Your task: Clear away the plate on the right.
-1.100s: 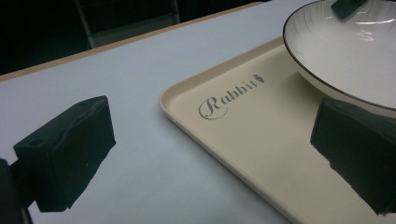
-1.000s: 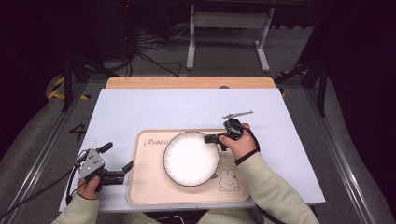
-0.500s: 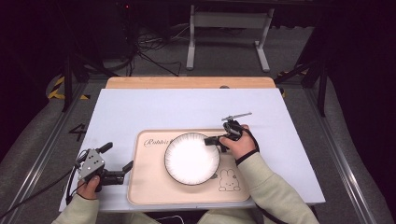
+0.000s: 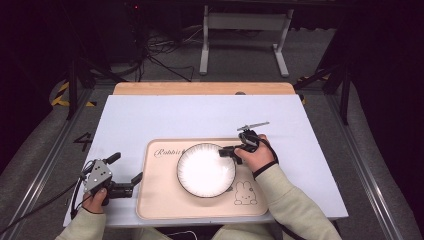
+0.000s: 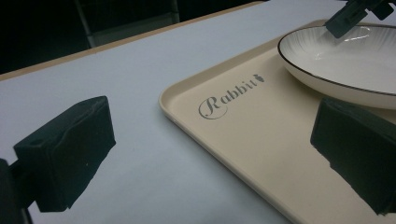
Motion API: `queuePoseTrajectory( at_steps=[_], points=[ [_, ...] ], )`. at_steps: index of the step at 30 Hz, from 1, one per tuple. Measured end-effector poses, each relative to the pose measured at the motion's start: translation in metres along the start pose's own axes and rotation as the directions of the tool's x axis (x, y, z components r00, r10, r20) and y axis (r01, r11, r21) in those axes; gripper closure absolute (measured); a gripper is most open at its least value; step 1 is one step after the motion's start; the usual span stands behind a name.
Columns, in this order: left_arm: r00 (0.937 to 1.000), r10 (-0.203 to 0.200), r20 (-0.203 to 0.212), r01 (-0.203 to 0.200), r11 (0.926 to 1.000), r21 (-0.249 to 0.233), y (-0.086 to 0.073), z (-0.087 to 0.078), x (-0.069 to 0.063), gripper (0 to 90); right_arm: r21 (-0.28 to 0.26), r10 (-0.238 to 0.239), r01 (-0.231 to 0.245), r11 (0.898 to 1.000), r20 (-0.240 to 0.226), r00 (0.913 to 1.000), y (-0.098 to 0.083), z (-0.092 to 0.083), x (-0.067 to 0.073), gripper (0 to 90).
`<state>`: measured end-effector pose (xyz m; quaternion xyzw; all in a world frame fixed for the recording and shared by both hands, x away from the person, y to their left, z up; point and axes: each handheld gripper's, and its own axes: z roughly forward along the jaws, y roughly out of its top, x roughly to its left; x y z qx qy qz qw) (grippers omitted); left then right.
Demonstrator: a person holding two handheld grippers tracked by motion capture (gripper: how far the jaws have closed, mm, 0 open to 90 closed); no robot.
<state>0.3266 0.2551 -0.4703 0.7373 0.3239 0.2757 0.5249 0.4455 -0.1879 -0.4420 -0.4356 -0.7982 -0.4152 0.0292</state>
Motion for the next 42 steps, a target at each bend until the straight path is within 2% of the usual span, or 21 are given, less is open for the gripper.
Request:
queuePoseTrajectory(
  at_steps=[3,5,6,8,10,11,14,17,26,29,32,34,36,39,42],
  points=[
    [1.0000,-0.002,0.001,0.002,1.0000,-0.002,0.000,0.000,0.000,0.3,-0.037,-0.056,0.056,0.998,0.008,0.9984,0.000,-0.004,0.004,55.1],
    [1.0000,-0.001,0.002,0.001,1.0000,0.000,0.000,0.000,0.000,0.3,-0.068,-0.101,0.101,0.993,0.013,0.9948,0.000,-0.006,0.008,47.7],
    [1.0000,-0.001,0.002,0.001,1.0000,0.000,0.000,0.000,0.000,0.3,-0.068,-0.101,0.101,0.993,0.013,0.9948,0.000,-0.006,0.008,47.7],
    [1.0000,-0.002,0.002,0.002,1.0000,-0.002,0.000,0.000,0.000,0.3,-0.116,-0.148,0.149,0.982,0.015,0.9889,0.001,-0.011,0.014,39.5],
    [1.0000,-0.004,0.002,0.004,1.0000,0.001,0.000,0.000,0.001,0.3,-0.136,-0.179,0.180,0.974,0.022,0.9836,0.002,-0.014,0.017,36.1],
    [1.0000,-0.004,0.002,0.004,1.0000,0.001,0.000,0.000,0.001,0.3,-0.136,-0.179,0.180,0.974,0.022,0.9836,0.002,-0.014,0.017,36.1],
    [1.0000,-0.003,0.002,0.003,1.0000,0.000,0.000,0.000,0.001,0.3,-0.169,-0.223,0.224,0.960,0.026,0.9745,0.002,-0.022,0.020,32.7],
    [1.0000,-0.003,0.000,0.003,1.0000,-0.003,0.000,0.000,0.000,0.3,-0.193,-0.237,0.238,0.952,0.030,0.9710,0.002,-0.030,0.021,31.1],
    [1.0000,-0.007,0.003,0.007,1.0000,-0.003,0.000,0.000,0.001,0.3,-0.273,-0.298,0.294,0.916,0.029,0.9541,0.000,-0.052,0.020,30.8],
    [1.0000,-0.006,0.001,0.006,1.0000,-0.004,0.000,0.000,0.001,0.3,-0.271,-0.313,0.306,0.913,0.018,0.9496,-0.001,-0.056,0.019,32.5],
    [1.0000,-0.003,0.000,0.003,1.0000,0.000,0.000,-0.001,0.001,0.3,-0.282,-0.343,0.341,0.897,0.044,0.9383,-0.003,-0.061,0.018,32.8],
    [1.0000,-0.004,-0.001,0.004,1.0000,-0.002,0.000,-0.001,0.000,0.3,-0.288,-0.358,0.365,0.885,0.080,0.9303,-0.003,-0.067,0.017,30.8],
    [1.0000,-0.004,0.000,0.004,1.0000,-0.002,0.000,-0.001,0.001,0.3,-0.290,-0.354,0.366,0.884,0.095,0.9305,-0.005,-0.074,0.016,29.7],
    [1.0000,-0.006,0.000,0.006,1.0000,-0.004,0.000,0.000,0.001,0.3,-0.303,-0.330,0.347,0.888,0.106,0.9380,-0.008,-0.084,0.012,25.1],
    [1.0000,-0.008,0.000,0.008,1.0000,-0.005,0.000,0.000,0.001,0.3,-0.317,-0.323,0.344,0.884,0.120,0.9390,-0.012,-0.092,0.008,23.0]
  ],
)
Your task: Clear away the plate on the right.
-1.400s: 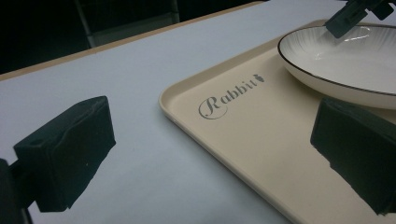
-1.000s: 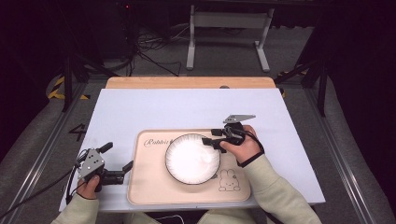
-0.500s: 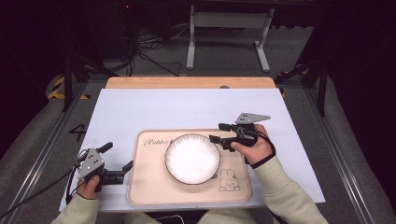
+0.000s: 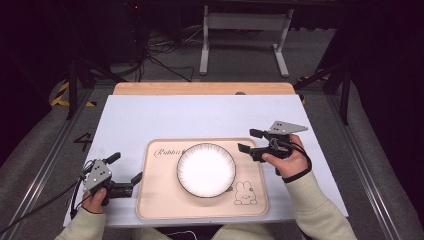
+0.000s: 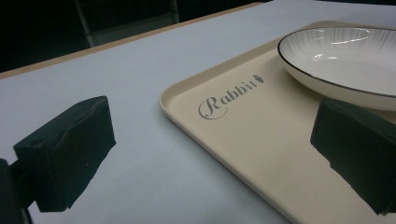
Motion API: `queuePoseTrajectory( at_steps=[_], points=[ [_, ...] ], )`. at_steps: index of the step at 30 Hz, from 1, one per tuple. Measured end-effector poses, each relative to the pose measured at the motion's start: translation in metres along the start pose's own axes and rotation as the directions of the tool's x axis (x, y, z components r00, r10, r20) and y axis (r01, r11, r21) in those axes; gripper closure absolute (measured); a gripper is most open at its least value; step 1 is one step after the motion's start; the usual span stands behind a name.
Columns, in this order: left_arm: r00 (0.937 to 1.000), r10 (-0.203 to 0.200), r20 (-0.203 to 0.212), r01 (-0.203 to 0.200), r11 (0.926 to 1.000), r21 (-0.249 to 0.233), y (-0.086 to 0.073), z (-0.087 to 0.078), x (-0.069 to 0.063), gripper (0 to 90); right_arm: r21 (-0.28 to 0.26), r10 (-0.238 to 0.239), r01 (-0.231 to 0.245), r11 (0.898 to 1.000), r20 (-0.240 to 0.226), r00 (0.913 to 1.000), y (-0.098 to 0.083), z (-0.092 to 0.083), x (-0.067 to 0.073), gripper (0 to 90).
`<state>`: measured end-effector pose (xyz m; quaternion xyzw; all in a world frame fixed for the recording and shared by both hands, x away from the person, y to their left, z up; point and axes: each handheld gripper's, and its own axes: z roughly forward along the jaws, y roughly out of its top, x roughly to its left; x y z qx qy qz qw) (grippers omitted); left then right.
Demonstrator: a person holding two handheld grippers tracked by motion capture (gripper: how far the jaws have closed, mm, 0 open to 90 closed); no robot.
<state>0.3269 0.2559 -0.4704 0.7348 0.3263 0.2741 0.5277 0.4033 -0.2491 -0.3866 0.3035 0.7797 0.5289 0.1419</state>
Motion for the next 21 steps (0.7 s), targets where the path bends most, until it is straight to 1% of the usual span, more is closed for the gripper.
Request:
queuePoseTrajectory(
  at_steps=[3,10,14,15,16,17,21],
  points=[
    [1.0000,0.001,-0.001,-0.001,1.0000,0.000,0.000,0.000,0.000,0.3,-0.015,0.010,-0.010,1.000,0.017,0.9998,-0.003,-0.009,-0.006,21.3],
    [1.0000,-0.001,-0.001,0.001,1.0000,0.000,0.000,0.000,0.000,0.3,-0.052,0.029,-0.026,0.998,0.042,0.9987,-0.006,-0.028,-0.016,17.1],
    [1.0000,-0.002,-0.001,0.002,1.0000,0.000,0.000,0.000,0.000,0.3,-0.064,0.028,-0.024,0.998,0.057,0.9980,-0.008,-0.038,-0.021,15.5],
    [1.0000,-0.002,-0.001,0.002,1.0000,0.000,0.000,0.000,0.000,0.3,-0.064,0.028,-0.024,0.998,0.057,0.9980,-0.008,-0.038,-0.021,15.5],
    [1.0000,-0.001,-0.001,0.001,1.0000,0.000,0.000,0.000,0.000,0.3,-0.071,0.036,-0.031,0.997,0.067,0.9971,-0.010,-0.043,-0.024,15.2],
    [1.0000,-0.001,-0.001,0.001,1.0000,0.000,0.000,0.000,0.000,0.3,-0.071,0.036,-0.031,0.997,0.067,0.9971,-0.010,-0.043,-0.024,15.2],
    [1.0000,-0.001,-0.001,0.001,1.0000,0.000,0.000,0.000,0.000,0.3,-0.078,0.040,-0.033,0.996,0.090,0.9951,-0.014,-0.051,-0.032,13.9]
  ],
)
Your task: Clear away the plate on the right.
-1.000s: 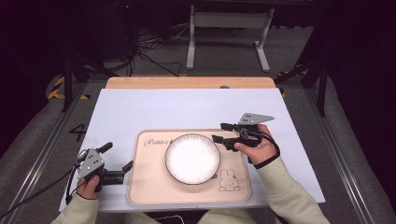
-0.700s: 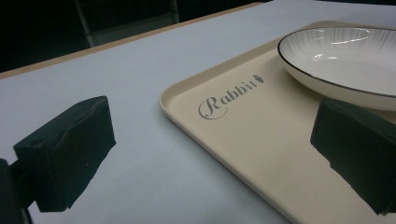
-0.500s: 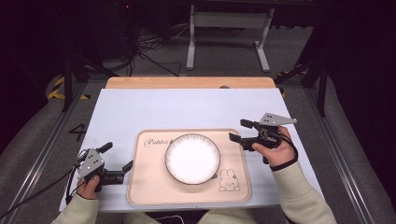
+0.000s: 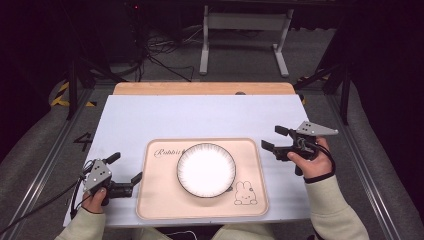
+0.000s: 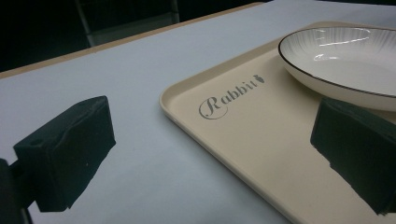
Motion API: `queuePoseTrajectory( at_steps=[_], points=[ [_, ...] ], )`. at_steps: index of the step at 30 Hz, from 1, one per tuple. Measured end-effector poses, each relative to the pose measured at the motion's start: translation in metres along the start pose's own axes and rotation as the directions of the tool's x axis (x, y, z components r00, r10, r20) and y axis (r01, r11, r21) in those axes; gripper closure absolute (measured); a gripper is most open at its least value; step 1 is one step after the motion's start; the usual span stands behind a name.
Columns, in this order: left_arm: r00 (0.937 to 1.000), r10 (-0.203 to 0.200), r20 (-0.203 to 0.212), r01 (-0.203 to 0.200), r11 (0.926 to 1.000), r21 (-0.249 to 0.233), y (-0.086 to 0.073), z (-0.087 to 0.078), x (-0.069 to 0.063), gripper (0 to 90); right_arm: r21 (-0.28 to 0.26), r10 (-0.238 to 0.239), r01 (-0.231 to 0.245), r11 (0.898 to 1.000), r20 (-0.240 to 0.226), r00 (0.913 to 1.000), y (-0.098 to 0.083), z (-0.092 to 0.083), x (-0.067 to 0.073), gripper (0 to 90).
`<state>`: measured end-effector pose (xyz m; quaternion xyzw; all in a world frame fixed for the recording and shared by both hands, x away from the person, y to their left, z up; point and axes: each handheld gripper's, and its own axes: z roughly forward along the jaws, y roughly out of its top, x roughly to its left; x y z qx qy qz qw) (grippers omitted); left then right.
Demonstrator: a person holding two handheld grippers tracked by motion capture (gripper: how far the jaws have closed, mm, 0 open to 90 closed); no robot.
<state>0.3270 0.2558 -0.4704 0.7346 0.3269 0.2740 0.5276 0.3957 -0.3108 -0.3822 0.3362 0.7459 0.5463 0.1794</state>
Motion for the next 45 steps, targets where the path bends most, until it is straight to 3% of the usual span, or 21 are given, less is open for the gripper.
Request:
queuePoseTrajectory(
  at_steps=[5,10,16,26,30,34,45],
  points=[
    [1.0000,0.000,0.000,0.000,1.0000,0.000,0.000,0.000,0.000,0.3,-0.019,-0.001,0.001,1.000,0.003,1.0000,-0.010,-0.007,-0.011,13.5],
    [1.0000,0.000,0.000,0.000,1.0000,0.000,0.000,0.000,0.000,0.3,-0.027,-0.015,0.016,1.000,0.037,0.9992,-0.025,-0.011,-0.022,13.0],
    [1.0000,-0.007,0.005,0.007,1.0000,-0.004,0.000,0.000,0.001,0.3,-0.048,-0.091,0.094,0.994,0.052,0.9945,-0.041,-0.015,-0.028,13.4],
    [0.9998,-0.013,0.013,0.013,0.9999,-0.010,0.000,-0.001,0.002,0.3,-0.052,-0.099,0.102,0.993,0.062,0.9932,-0.061,-0.020,-0.030,12.8],
    [0.9997,-0.014,0.021,0.014,0.9999,-0.008,0.000,-0.002,0.004,0.3,-0.060,-0.072,0.076,0.995,0.061,0.9955,-0.068,-0.023,-0.031,11.0],
    [0.9991,-0.037,0.019,0.037,0.9990,-0.025,-0.001,-0.003,0.004,0.3,-0.027,-0.061,0.062,0.998,0.056,0.9966,-0.077,-0.020,-0.030,10.8],
    [0.9993,-0.032,0.021,0.032,0.9992,-0.023,-0.001,-0.003,0.005,0.2,-0.013,-0.073,0.074,0.997,0.054,0.9958,-0.078,-0.018,-0.029,8.0]
  ],
)
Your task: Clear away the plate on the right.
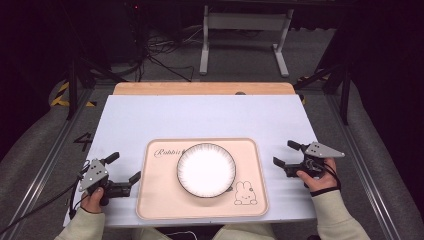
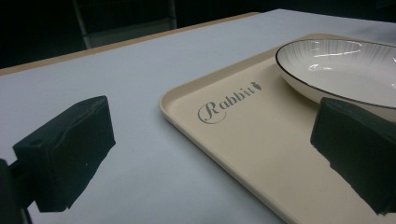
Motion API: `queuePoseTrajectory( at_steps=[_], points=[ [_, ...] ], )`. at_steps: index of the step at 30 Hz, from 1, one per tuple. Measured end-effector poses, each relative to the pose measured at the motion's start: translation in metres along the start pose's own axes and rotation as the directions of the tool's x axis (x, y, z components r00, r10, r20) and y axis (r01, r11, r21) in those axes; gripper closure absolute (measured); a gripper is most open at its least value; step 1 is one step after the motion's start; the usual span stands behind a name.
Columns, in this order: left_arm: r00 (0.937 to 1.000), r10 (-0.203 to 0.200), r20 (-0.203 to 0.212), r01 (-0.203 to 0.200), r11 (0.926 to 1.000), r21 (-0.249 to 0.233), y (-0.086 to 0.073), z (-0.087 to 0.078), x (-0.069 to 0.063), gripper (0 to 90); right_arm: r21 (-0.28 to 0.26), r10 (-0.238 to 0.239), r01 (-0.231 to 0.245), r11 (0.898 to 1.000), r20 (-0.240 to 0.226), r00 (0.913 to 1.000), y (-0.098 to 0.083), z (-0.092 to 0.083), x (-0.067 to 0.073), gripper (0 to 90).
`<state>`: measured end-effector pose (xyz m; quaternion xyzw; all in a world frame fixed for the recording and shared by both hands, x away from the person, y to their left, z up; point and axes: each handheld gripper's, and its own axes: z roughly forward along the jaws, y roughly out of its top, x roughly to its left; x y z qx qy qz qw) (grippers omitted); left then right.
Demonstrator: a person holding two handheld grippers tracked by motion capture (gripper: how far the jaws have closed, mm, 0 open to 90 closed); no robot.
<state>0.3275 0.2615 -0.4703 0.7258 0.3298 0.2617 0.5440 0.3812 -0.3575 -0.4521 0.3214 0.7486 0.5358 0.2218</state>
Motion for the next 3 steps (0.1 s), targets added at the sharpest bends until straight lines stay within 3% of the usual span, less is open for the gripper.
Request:
queuePoseTrajectory(
  at_steps=[3],
  points=[
    [1.0000,0.000,-0.001,0.000,1.0000,0.000,0.0000,0.0000,0.0001,0.2,0.006,0.001,-0.001,1.000,0.000,1.0000,0.0001,0.0005,-0.0002,6.7]
  ],
)
